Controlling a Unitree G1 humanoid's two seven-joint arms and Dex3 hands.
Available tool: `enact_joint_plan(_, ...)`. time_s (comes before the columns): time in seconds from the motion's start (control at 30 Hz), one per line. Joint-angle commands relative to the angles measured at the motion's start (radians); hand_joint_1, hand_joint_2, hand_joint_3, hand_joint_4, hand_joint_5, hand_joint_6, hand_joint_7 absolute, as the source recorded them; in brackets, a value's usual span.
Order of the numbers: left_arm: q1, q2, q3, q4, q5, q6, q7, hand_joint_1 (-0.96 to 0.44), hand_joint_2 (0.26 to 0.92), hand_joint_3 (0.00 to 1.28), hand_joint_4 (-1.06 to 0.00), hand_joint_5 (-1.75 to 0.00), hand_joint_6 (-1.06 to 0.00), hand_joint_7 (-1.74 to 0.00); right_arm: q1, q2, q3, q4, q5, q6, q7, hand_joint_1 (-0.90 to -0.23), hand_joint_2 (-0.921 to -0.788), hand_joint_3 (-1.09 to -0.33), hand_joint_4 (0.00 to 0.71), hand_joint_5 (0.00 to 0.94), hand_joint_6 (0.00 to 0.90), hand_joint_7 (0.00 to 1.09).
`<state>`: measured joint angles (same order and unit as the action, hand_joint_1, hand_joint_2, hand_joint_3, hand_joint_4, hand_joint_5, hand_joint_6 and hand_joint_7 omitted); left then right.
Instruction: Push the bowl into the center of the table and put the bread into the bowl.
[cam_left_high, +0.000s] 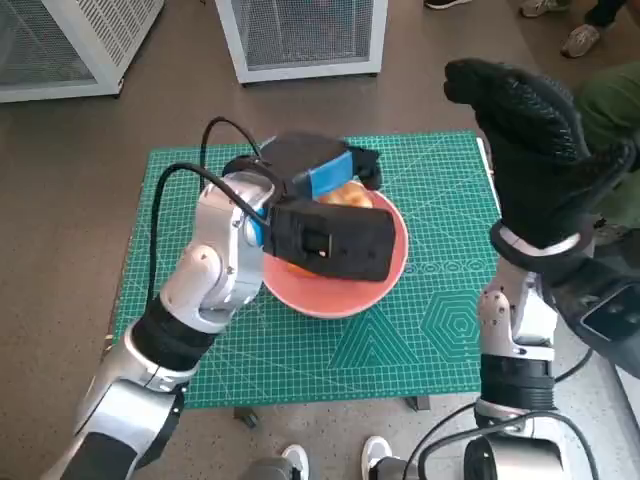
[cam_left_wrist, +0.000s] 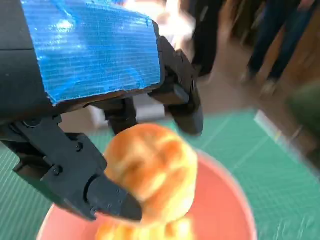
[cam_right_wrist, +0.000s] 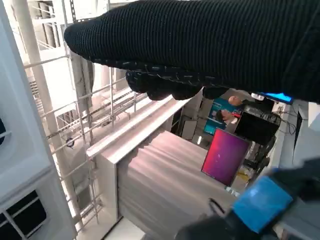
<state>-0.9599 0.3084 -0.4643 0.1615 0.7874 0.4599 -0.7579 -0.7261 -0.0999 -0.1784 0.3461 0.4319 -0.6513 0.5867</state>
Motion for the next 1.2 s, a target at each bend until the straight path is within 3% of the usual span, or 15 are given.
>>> enact_joint_plan(0.03, -0.046, 0.006, -0.018, 0.003, 0.013, 0.043, -0.055, -0.37, 0.754, 0.09, -0.04, -0.05, -0.13, -0.14, 0.02, -0.001, 0.0, 0.002, -0.008, 0.0, -0.008, -0.66, -0.921, -0.694, 0.281, 0.001, 0.223, 0.39)
enact_joint_plan(0.6, -0.013, 0.048, 0.011, -0.019, -0.025, 0.032, -0.052, -0.44, 0.75, 0.04, 0.0, 0.0, -0.1, -0.11, 0.01, 0.004, 0.004, 0.016, -0.007, 0.0, -0.005, -0.657, -0.921, -0.694, 0.277, 0.0, 0.221, 0.4)
enact_joint_plan(0.9, -0.009, 0.105, 0.087, -0.081, -0.122, 0.017, -0.088, -0.48, 0.761, 0.03, 0.0, 0.0, -0.1, -0.1, 0.0, 0.003, 0.005, 0.025, -0.004, 0.004, -0.003, -0.659, -0.921, -0.694, 0.277, 0.0, 0.219, 0.4)
enact_joint_plan(1.07, 0.033, 0.143, 0.275, -0.121, -0.336, -0.071, -0.071, -0.51, 0.764, 0.03, 0.0, 0.0, -0.09, -0.09, -0.013, 0.003, 0.006, 0.036, -0.006, 0.007, -0.004, -0.659, -0.921, -0.695, 0.28, 0.002, 0.219, 0.4)
enact_joint_plan(1.2, 0.098, 0.089, 0.477, -0.1, -0.562, -0.17, 0.015, -0.56, 0.764, 0.02, 0.0, 0.0, -0.08, -0.08, -0.024, -0.001, 0.004, 0.048, -0.007, 0.009, -0.004, -0.659, -0.921, -0.696, 0.282, 0.003, 0.219, 0.4)
